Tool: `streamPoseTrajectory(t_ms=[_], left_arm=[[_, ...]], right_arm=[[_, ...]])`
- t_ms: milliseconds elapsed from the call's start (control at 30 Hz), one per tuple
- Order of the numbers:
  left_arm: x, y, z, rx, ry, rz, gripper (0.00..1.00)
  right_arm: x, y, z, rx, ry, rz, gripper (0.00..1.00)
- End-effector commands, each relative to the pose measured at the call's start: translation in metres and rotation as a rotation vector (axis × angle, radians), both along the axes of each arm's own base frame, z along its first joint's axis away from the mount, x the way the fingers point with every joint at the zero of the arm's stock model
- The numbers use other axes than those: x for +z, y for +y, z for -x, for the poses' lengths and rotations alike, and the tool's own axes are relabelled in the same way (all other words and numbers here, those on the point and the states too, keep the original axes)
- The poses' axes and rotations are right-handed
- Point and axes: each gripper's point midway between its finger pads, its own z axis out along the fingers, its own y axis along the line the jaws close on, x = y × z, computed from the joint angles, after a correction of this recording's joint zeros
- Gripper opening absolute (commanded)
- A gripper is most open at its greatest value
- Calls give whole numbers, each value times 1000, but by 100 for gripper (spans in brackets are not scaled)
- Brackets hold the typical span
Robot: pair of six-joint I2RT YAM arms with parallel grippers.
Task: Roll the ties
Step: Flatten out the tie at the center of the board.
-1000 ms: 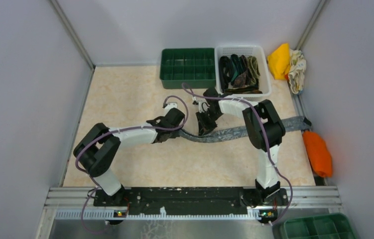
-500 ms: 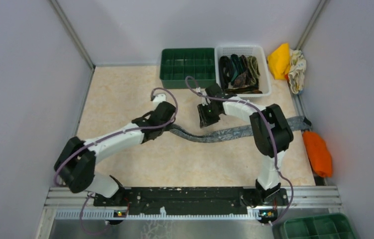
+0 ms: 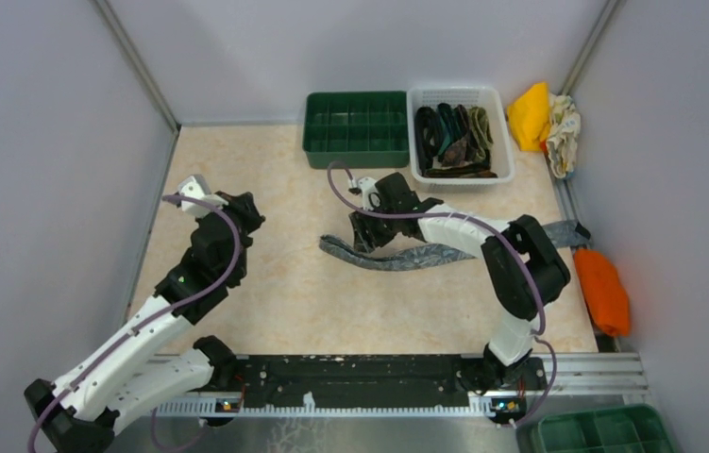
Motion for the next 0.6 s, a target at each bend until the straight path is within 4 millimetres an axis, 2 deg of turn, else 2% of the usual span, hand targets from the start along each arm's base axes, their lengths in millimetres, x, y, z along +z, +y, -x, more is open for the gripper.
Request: streamPoseTrajectory(t_ms=[0, 100, 300, 367, 400, 567], left_arm=[[15, 17, 2, 73, -55, -19, 0], [14, 20, 4, 80, -46, -31, 0], [10, 22, 6, 81, -38, -38, 1], [8, 22, 6, 80, -34, -42, 1], [7, 22, 6, 81, -33, -44, 1], [8, 23, 6, 82, -30, -59, 2]], right_arm=[[10, 26, -5, 100, -76, -67, 52], [3, 28, -4, 111, -47, -57, 53], [-20, 31, 15, 152, 21, -36, 53], [-27, 33, 22, 167, 45, -30, 50], [-31, 34, 25, 173, 54, -26, 45], [-39, 37, 31, 240, 79, -8, 4]])
